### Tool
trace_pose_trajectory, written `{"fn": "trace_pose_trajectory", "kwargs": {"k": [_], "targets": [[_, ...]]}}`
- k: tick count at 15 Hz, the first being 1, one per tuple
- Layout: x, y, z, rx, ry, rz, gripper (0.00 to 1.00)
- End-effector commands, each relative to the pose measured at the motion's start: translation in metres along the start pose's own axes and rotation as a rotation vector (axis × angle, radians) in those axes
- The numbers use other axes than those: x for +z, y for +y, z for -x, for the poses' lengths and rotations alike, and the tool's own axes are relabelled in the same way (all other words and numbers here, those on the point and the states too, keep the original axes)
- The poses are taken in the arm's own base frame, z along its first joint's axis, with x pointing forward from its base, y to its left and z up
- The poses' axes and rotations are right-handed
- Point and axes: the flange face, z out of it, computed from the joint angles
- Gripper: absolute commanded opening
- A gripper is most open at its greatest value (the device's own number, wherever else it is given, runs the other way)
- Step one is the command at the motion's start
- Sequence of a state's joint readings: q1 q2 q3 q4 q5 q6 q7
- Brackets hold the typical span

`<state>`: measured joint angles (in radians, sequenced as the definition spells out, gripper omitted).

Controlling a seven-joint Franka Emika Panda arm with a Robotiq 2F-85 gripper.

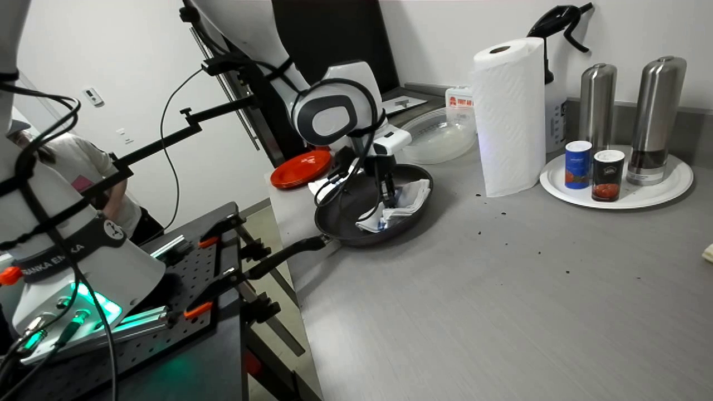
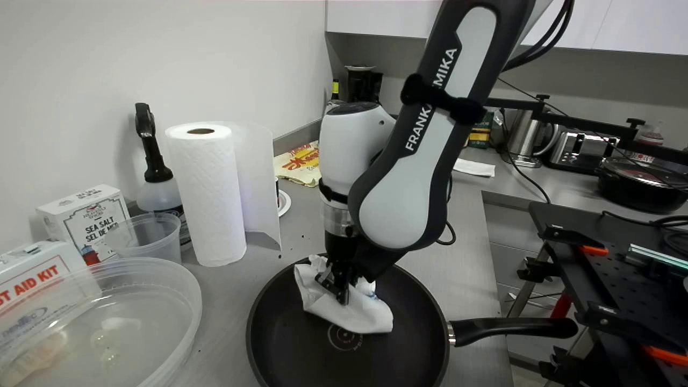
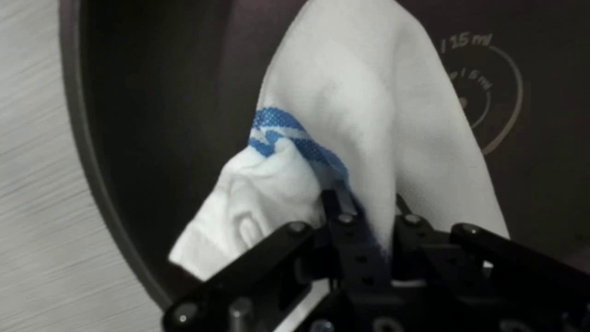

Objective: Use the towel to wipe the pan

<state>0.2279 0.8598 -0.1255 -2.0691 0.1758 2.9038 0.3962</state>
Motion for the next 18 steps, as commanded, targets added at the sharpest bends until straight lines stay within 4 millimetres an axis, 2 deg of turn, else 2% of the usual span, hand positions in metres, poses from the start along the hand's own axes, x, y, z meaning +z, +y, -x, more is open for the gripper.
{"fn": "trace_pose_trajectory", "kwargs": {"k": [1, 18], "targets": [[0.011, -0.025, 0.016, 0.01, -0.038, -0.026, 0.03], [0.007, -0.1, 0.091, 0.037, -0.146, -0.14, 0.03]]}}
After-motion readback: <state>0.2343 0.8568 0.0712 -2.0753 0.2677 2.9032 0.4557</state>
